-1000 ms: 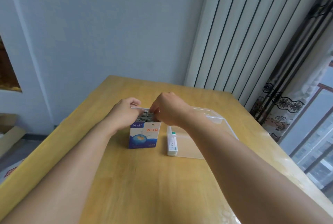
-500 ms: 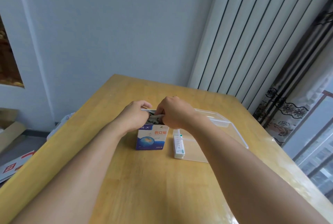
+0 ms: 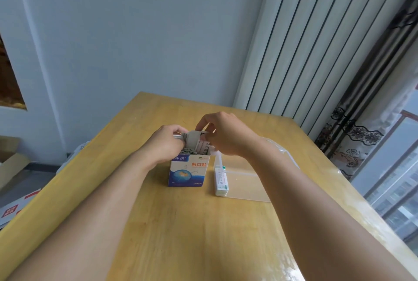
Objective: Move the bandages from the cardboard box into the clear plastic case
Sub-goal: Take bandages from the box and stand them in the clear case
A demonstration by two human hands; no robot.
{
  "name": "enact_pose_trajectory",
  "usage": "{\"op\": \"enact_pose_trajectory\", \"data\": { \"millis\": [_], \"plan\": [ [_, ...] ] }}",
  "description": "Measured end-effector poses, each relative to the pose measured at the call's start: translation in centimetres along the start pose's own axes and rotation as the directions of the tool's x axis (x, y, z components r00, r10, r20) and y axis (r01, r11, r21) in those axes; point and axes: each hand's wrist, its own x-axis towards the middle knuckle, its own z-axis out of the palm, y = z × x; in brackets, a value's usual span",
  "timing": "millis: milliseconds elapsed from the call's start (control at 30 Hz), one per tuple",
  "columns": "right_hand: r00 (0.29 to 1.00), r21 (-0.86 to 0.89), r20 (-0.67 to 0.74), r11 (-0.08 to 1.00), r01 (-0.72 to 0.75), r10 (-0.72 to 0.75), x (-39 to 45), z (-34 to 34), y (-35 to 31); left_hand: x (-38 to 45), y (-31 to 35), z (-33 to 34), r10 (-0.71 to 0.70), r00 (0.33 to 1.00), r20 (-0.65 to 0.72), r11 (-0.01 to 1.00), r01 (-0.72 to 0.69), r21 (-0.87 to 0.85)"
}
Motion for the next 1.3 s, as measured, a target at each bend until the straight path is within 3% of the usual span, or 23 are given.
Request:
{"op": "enact_pose_trajectory", "data": {
  "millis": [200,467,667,933,1300],
  "plan": [
    [0.998,-0.090,0.038,0.995,0.048,-0.045,0.0,1.8,-0.1,-0.2,0.2,0.1,0.003,1.000,-0.006,1.000,-0.003,0.006],
    [0.999,0.005,-0.034,1.000,0.025,-0.024,0.0,1.0,0.4,-0.6,1.0,-0.4,0.119,0.992,0.028,0.993,-0.119,-0.005],
    [0.997,0.065,-0.072,0.998,0.018,-0.013,-0.5,1.0,0.4,-0.9,1.2,-0.4,0.111,0.989,0.098,0.994,-0.111,-0.012],
    [0.996,0.114,-0.081,0.993,-0.022,0.032,-0.9,0.8,-0.1,-0.6,0.9,-0.3,0.123,0.989,0.084,0.991,-0.126,0.032],
    [0.956,0.393,-0.269,0.920,0.001,0.114,-3.0,-3.5,1.8,-0.1,0.7,-0.3,0.130,0.989,0.076,0.988,-0.136,0.068]
  ]
}}
